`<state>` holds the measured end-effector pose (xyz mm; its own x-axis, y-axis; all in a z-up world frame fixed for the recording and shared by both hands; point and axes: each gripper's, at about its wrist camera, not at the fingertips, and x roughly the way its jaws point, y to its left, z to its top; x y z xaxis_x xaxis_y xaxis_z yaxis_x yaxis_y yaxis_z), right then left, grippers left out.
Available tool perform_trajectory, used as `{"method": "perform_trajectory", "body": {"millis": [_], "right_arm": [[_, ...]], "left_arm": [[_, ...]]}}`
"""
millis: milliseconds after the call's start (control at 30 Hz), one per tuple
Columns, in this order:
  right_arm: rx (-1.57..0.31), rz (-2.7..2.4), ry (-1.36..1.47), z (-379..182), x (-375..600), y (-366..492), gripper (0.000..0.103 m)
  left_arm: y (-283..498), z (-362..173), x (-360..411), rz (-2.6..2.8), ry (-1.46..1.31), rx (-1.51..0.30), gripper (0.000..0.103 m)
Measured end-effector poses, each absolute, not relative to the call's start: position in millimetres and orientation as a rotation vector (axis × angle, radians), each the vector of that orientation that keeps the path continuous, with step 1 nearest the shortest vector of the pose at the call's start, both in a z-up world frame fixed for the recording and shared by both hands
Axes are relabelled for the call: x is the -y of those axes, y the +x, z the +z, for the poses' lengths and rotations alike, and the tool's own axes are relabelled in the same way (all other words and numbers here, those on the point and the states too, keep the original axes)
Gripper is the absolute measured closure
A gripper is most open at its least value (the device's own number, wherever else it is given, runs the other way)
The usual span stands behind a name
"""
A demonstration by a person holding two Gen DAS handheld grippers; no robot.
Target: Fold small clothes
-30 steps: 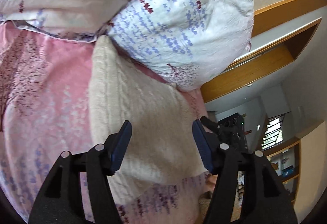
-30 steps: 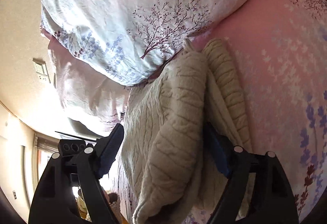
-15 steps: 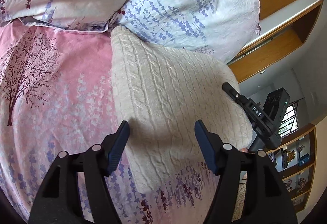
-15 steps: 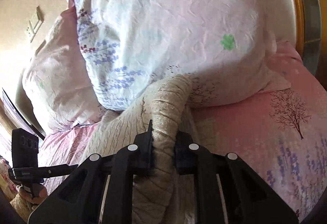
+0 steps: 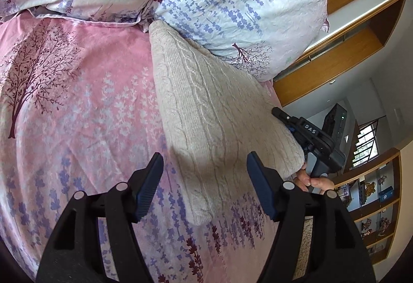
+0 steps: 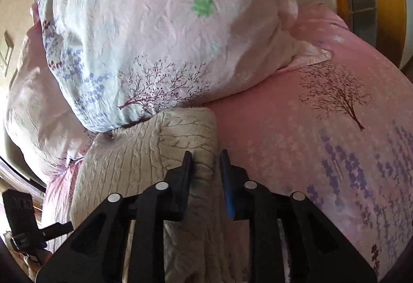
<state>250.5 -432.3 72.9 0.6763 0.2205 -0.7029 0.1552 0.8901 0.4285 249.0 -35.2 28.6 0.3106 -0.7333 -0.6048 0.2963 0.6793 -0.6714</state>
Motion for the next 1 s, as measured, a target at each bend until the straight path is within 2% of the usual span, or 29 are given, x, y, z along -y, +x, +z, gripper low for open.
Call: {"method": "perform_trajectory", "body": {"millis": [33,67,400,467,500,533,567,667,800,1000], "right_arm": [[-0.821,0.049,0.524,78,438,241,0.056],[-0.8,0.068,0.564,84,444,230,0.052],[-0.834,0.187,0.502,82,411,173,0.052],[-0.83,0.195,0.476,79,405,171,0.059],[-0.837,0.201,0.469,76,403,173,0.072],[-0.85,0.21,0.468,73,401,174,0.089],[-0.856,0.213,0.469,71,400,175,0.089],[-0.784,0.204,0.449,85,400,168,0.093],[-0.695,0.178,0.439,108,410,154,0.094],[-0.858,0.097,0.427,62,414,154,0.094]], "left_arm": [[246,28,33,-0.718,-0.487,-1.05,0.036],[243,27,31,-0.72,-0.487,-1.051,0.035],[224,18,40,-0.699,-0.493,-1.064,0.037],[221,17,42,-0.688,-0.476,-1.056,0.046],[220,16,44,-0.685,-0.467,-1.056,0.05],[221,14,47,-0.69,-0.465,-1.064,0.061],[221,11,50,-0.697,-0.468,-1.079,0.071],[217,10,51,-0.699,-0.463,-1.078,0.085],[213,18,40,-0.759,-0.488,-1.04,0.089],[210,7,37,-0.768,-0.419,-1.056,0.089]]}}
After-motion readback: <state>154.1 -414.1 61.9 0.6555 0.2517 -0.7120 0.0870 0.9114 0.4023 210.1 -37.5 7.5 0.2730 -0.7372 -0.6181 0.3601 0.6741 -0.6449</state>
